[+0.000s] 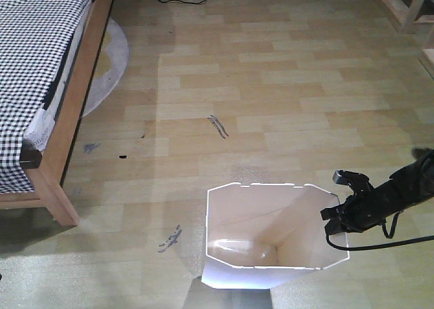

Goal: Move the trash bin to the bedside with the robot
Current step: 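Drive toward the bed, dragging the bin with the right gripper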

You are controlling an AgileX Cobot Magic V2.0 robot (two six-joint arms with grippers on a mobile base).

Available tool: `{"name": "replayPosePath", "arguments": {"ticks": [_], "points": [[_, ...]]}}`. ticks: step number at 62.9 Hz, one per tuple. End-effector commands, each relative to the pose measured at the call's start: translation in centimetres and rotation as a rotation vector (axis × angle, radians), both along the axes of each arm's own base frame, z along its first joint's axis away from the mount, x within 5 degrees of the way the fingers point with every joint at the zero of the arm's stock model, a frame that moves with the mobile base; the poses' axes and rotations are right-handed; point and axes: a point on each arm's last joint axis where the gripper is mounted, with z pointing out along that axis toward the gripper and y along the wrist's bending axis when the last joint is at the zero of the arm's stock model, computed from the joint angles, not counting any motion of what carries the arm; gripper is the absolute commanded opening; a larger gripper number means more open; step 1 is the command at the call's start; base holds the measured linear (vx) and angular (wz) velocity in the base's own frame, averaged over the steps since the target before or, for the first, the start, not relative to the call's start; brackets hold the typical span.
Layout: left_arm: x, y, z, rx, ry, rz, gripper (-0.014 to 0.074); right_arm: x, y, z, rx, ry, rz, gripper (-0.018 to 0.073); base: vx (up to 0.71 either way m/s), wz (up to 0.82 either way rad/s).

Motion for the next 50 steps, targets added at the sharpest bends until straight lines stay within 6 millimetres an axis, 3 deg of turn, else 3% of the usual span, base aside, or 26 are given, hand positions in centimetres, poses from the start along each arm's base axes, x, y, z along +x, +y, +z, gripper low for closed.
{"name": "replayPosePath", "arguments": {"ticks": [1, 50], "points": [[0.06, 0.02, 0.06, -0.010, -0.064, 0.004, -0.0006, 1.32, 0.86, 3.46, 0.152, -0.039, 0.007, -0.0005, 0.20, 0.17], [0.06, 0.02, 0.06, -0.010, -0.064, 0.004, -0.0006, 1.32, 0.86, 3.46, 0.152, -0.039, 0.007, -0.0005, 0.23, 0.07]]}}
